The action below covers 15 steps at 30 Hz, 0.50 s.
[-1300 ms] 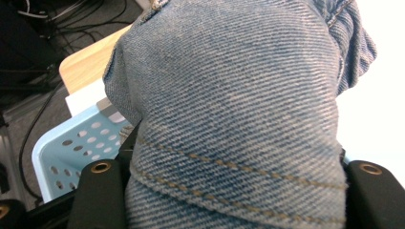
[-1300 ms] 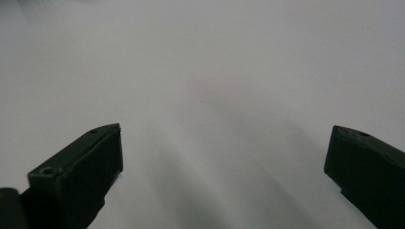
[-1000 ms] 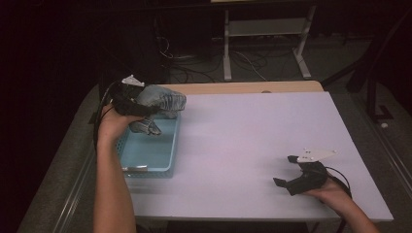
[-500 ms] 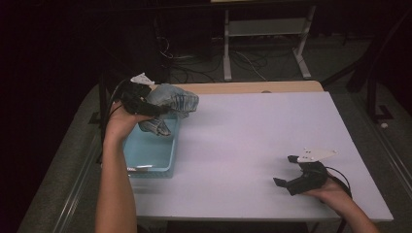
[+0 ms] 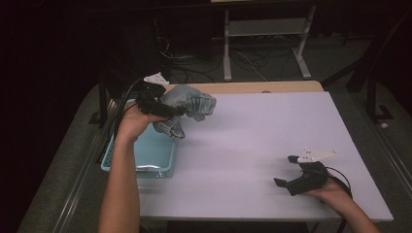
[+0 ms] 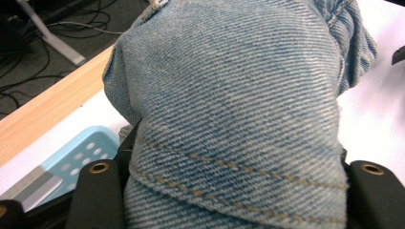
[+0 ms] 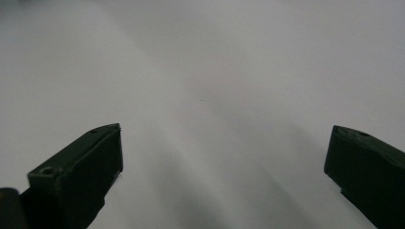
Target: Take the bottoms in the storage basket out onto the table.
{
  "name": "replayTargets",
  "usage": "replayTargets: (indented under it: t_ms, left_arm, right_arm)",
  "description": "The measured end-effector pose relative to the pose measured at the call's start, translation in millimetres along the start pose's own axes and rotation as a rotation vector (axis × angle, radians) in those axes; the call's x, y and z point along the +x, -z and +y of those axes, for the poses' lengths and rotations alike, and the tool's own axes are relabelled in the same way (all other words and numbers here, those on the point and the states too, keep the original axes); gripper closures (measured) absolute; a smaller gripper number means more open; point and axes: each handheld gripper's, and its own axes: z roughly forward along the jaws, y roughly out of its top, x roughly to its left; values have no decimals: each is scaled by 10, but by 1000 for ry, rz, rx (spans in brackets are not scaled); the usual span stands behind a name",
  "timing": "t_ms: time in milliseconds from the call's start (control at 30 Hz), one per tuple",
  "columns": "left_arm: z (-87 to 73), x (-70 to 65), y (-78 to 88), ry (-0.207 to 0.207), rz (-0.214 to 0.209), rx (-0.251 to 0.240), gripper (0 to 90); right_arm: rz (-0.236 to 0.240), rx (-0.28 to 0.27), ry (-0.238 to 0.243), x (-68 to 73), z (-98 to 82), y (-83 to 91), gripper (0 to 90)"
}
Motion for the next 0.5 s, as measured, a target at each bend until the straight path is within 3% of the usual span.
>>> replayTargets:
  t_ms: [233,500]
  left_arm:
    - [81,-114,-146,3,-37,-8,354]
    - [178,-297,-352,-9,-25,-7,354]
  right_arm:
    - [1,3,-2,-5,-1,-4,0]
    - [1,-1,-1,1,1,2,0]
